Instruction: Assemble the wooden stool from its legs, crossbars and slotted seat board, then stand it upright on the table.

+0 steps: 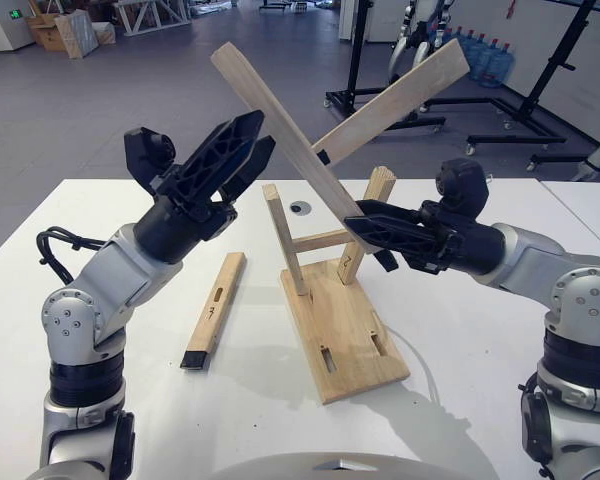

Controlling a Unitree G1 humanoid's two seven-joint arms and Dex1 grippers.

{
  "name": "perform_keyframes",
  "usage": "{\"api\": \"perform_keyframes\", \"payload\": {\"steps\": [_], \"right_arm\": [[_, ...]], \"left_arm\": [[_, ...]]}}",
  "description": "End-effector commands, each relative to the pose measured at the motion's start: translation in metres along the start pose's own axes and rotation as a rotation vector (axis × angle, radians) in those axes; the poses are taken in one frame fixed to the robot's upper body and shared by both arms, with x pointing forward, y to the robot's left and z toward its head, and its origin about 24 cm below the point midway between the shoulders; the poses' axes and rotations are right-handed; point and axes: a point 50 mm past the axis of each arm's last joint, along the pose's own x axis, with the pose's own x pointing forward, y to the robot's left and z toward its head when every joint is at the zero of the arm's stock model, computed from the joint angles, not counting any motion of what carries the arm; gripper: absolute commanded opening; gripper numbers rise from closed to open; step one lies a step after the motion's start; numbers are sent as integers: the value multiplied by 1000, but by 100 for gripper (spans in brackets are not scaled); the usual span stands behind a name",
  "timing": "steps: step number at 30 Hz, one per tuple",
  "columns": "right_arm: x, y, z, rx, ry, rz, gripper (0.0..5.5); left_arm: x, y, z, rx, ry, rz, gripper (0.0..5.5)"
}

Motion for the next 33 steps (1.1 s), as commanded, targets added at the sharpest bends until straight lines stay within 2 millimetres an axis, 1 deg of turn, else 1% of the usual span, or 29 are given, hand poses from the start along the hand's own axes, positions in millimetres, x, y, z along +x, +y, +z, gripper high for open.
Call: {"api": "perform_keyframes", "payload": {"steps": [1,5,10,17,28,31,33], "right_arm": [[6,6,0,-8,-9,39,205],[3,4,8,-15,-37,21,205],[7,8,-4,6,6,43,205],[8,7,-11,26,16,52,205],[11,7,-9,26,-3,61,205],[11,6,-8,27,-5,60,205],[11,7,-9,28,-2,61,205]], "left_arm": [[7,-3,-4,26,50,-2,423],[5,-1,-7,35,64,12,423],[8,-2,-5,47,56,9,423],[16,-5,10,13,-34,-33,423],[13,-1,2,5,21,13,423],[11,3,4,-4,8,36,369],[10,5,4,-9,5,51,344]]}}
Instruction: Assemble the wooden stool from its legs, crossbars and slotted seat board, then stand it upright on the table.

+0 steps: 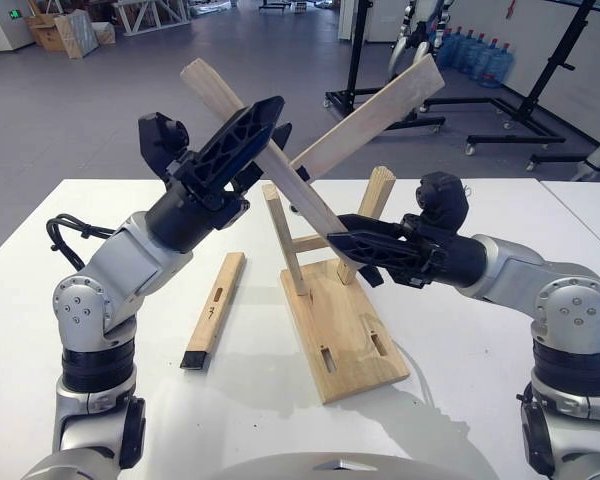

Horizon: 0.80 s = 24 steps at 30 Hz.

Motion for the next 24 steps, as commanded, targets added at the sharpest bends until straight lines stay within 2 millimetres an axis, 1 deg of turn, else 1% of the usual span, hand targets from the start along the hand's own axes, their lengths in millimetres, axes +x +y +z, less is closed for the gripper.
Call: {"api": "perform_keyframes", "payload": {"steps": [1,6,15,17,18,22,24], "right_arm": [[2,3,2,-14,-1,17,205],[3,3,0,-11,4,19,205],[3,0,-2,-15,-1,-11,205],[2,-2,-5,-10,19,-23,205],[1,-2,-7,0,33,-26,242],[-3,-2,-12,14,58,-30,309],[-4,-2,-12,14,63,-32,347]], "left_arm": [[-3,6,-1,-10,7,46,324],[-4,8,-5,2,28,67,248],[-5,12,-5,19,20,96,239],[-6,13,-4,28,18,105,237],[-7,14,-4,34,17,111,236],[-9,18,-4,66,35,139,211],[-9,19,-5,78,45,148,211]]}}
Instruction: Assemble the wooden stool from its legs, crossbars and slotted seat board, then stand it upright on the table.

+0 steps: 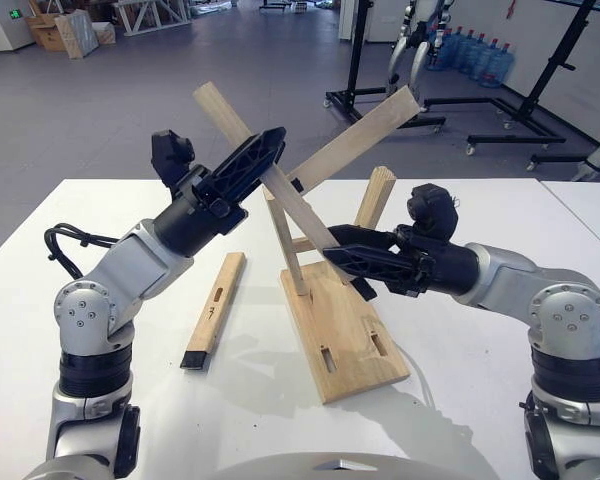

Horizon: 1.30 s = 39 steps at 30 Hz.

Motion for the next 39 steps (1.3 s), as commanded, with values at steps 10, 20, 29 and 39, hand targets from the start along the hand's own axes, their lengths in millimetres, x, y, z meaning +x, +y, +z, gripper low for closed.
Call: {"api": "perform_keyframes", "payload": {"steps": [10,20,29,39], "right_arm": [[-69,3,19,-55,31,-244,514],[-135,-34,-55,133,132,-551,540],[-147,-22,-84,-70,673,-437,540],[-122,-36,-135,-433,915,-350,540]], "left_arm": [[-13,3,-12,258,185,93,210],[-24,2,-47,587,214,165,209],[-36,19,-45,582,179,220,209],[-38,32,-39,578,205,238,209]]}}
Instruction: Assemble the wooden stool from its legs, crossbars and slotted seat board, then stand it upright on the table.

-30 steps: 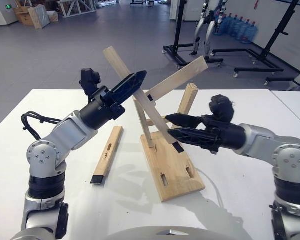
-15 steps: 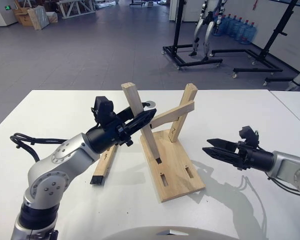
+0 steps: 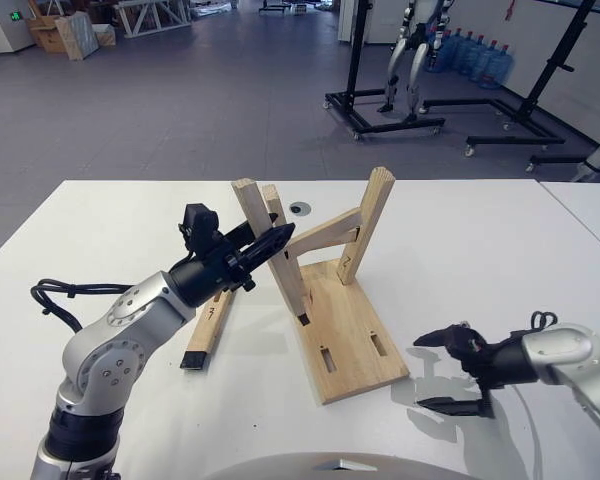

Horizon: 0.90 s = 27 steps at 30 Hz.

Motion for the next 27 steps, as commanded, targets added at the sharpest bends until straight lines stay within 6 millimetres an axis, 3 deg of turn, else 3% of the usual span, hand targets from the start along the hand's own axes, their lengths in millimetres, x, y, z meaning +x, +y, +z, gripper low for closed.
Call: {"api": "perform_keyframes", "payload": {"steps": [1,7,12,14,17,21,27], "right_arm": [[33,2,-3,-74,7,-81,540],[71,4,-7,43,-11,-205,540],[80,-1,12,105,-88,-237,540],[69,-1,20,155,-133,-204,540],[39,-2,26,192,-163,-112,540],[7,-17,36,261,-250,-87,540],[3,-24,42,308,-315,-92,540]], "left_arm": [[3,2,5,14,-9,-9,209],[3,2,6,20,-18,-15,209],[0,1,10,48,-14,-38,209],[-1,6,12,90,13,-50,209],[-2,14,11,187,99,-115,209],[5,25,3,209,139,-180,209],[18,17,-4,147,84,-229,209]]}}
